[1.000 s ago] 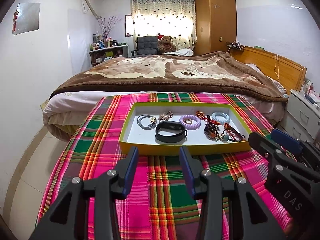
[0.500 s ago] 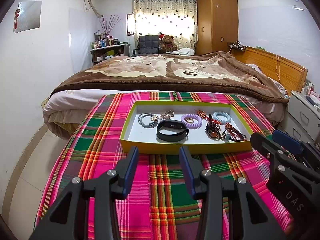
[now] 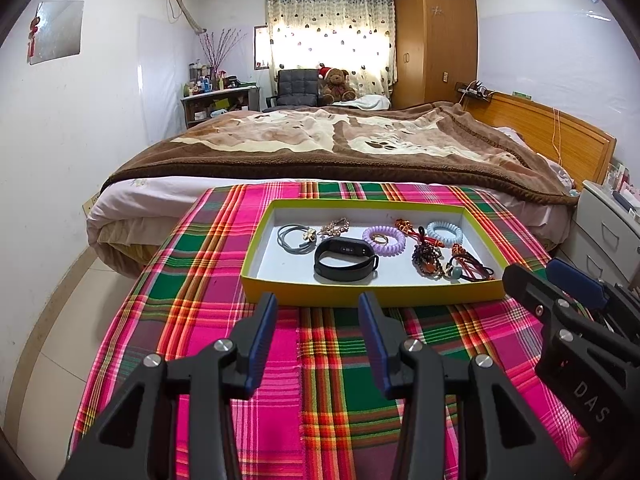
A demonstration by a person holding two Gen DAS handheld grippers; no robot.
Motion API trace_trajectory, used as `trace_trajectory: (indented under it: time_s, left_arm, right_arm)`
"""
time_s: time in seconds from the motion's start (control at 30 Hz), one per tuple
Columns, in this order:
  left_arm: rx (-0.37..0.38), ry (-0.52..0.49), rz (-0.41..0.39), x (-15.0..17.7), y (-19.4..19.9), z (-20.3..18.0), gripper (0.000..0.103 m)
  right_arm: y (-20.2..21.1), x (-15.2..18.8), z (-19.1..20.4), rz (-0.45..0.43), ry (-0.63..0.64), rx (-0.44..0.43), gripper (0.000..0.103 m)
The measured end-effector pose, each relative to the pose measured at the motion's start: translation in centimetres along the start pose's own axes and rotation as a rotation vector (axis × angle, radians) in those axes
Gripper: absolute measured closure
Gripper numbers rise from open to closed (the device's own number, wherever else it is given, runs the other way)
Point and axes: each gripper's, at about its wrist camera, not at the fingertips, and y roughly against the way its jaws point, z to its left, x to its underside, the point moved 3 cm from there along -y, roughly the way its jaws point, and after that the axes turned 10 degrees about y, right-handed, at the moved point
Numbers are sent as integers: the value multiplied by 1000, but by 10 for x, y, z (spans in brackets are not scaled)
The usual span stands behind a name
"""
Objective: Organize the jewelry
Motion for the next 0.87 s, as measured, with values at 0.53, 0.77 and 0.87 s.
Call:
trace_trajectory:
  time_s: [0.53, 0.77, 0.87]
  left_arm:
    - [4, 2, 9, -1, -1, 2, 59]
    - [-2, 9, 14, -2, -3, 3, 59]
    - [-2, 10, 14, -1, -3, 2, 59]
  right_arm:
    - [1, 1, -1, 0, 1, 2, 51]
    - [1, 2, -2, 1, 0, 3, 51]
    - [1, 2, -1, 1, 0, 3, 51]
